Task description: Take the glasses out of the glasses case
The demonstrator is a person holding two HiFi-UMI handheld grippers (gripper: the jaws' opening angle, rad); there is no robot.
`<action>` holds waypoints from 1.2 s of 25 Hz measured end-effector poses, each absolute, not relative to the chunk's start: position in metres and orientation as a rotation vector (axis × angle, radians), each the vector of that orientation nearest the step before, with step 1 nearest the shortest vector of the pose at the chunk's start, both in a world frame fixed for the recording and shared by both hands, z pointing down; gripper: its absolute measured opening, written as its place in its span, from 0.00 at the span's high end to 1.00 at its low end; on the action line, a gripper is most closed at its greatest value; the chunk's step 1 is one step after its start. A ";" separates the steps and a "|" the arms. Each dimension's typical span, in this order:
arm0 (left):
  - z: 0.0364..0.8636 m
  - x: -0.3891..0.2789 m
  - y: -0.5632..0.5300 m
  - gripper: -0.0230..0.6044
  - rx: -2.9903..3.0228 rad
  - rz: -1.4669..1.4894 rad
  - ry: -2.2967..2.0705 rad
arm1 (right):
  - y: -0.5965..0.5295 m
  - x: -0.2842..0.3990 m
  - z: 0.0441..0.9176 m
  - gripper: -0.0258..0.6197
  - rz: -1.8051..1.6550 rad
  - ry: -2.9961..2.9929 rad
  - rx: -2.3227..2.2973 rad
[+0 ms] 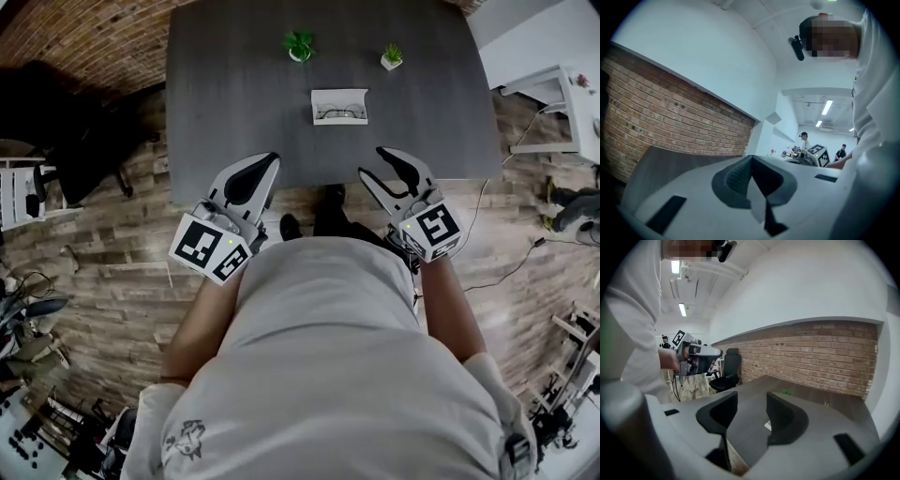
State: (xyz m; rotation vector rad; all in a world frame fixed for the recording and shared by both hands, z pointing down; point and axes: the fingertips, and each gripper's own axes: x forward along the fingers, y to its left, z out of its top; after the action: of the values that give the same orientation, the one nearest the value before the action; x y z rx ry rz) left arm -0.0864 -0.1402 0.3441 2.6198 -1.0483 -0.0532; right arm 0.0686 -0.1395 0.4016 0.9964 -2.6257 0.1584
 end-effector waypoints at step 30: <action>0.441 -0.037 -0.241 0.94 2.355 0.132 -1.200 | -0.273 0.070 0.513 0.69 0.283 -2.492 0.284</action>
State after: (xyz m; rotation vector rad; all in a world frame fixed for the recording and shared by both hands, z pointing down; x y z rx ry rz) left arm -0.0368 -0.2408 0.4406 2.3549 -1.1995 0.1319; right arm 0.0696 -0.2734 0.5134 0.2837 -2.4920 0.2832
